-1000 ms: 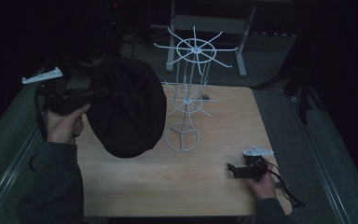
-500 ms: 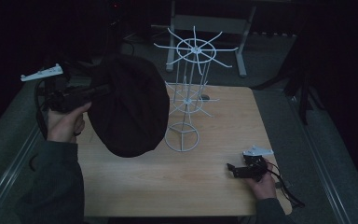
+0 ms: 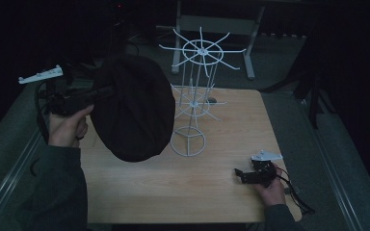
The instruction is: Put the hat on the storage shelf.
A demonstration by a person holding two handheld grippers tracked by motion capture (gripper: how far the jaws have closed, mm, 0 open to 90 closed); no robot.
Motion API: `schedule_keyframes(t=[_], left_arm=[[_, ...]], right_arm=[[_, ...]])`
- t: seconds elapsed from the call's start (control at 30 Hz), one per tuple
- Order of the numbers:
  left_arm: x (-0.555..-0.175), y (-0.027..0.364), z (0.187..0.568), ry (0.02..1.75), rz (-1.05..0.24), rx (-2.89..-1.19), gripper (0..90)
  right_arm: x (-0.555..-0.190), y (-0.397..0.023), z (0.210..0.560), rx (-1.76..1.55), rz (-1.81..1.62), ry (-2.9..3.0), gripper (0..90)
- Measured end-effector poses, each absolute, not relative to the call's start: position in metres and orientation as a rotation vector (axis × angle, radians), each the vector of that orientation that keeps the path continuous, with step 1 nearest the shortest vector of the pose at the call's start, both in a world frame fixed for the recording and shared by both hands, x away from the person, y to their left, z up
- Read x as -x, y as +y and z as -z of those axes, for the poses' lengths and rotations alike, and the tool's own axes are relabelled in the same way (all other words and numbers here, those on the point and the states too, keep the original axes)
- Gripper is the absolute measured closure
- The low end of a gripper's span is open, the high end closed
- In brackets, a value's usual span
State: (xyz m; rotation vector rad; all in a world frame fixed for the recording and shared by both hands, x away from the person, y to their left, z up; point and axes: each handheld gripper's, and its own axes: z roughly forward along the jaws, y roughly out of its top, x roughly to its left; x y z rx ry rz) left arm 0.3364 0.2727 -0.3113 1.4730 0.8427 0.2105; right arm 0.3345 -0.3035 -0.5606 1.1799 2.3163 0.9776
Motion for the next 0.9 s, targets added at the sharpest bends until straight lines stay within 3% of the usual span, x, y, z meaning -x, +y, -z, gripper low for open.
schedule_keyframes(t=[0.9], left_arm=[[-0.353,0.244,0.298,0.79,-0.164,-1.449,75.8]], right_arm=[[-0.335,-0.304,0.561,-1.178,-0.977,2.316,11.1]])
